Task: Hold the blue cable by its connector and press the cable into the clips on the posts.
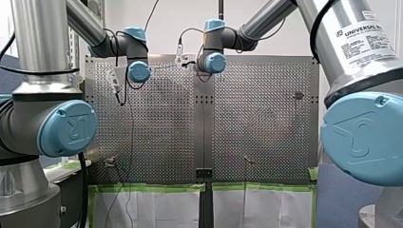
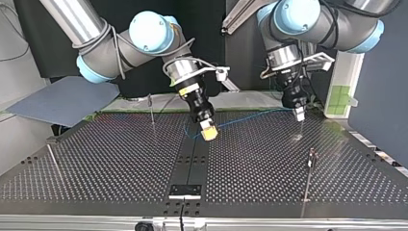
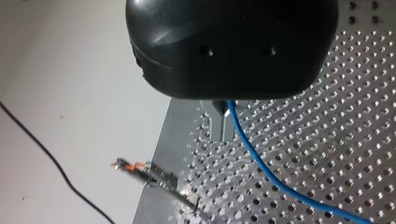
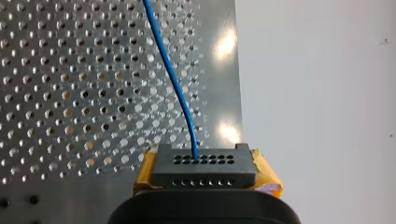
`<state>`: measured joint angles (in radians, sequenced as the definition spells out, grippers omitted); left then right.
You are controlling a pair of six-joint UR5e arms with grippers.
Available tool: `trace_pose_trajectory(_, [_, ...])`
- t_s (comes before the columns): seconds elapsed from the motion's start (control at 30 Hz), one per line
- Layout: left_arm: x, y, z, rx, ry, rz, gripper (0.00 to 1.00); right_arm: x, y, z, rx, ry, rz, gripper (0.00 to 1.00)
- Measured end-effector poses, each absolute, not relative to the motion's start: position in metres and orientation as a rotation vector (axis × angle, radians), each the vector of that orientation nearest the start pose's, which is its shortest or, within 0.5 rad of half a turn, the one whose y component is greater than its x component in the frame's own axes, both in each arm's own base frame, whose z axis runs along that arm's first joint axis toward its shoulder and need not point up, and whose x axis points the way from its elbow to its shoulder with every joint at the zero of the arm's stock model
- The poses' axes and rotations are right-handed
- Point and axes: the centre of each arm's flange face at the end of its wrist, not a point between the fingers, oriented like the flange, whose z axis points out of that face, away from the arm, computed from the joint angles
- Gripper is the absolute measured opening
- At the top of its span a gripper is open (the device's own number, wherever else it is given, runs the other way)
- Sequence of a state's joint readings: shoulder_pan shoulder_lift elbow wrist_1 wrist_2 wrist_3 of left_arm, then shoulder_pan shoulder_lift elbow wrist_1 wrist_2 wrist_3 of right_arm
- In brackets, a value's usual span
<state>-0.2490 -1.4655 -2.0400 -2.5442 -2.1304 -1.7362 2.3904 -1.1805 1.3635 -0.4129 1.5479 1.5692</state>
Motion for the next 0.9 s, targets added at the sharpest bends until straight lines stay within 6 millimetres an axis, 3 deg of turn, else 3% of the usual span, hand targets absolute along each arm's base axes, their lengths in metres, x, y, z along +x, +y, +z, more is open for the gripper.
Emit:
trace_pose_trajectory(0.27, [0.404,-0.158,0.387,-0.417,1.273,0.016,0.0,0.595,-0.349,0.42,1.545,-0.573,1.995,0.0])
trace_pose_trajectory(0.5, [0.422,-0.136,0.408,-0.413,1.26,0.015,0.0,0.61,-0.348,0.415,1.562,-0.576,1.996,0.0])
trace_pose_trajectory(0.73, [0.44,-0.108,0.43,-0.453,1.221,0.029,0.0,0.616,-0.347,0.422,1.549,-0.579,2.013,0.0])
trace_pose_trajectory(0.9, [0.446,-0.097,0.434,-0.456,1.219,0.043,0.0,0.618,-0.348,0.425,1.544,-0.585,2.018,0.0])
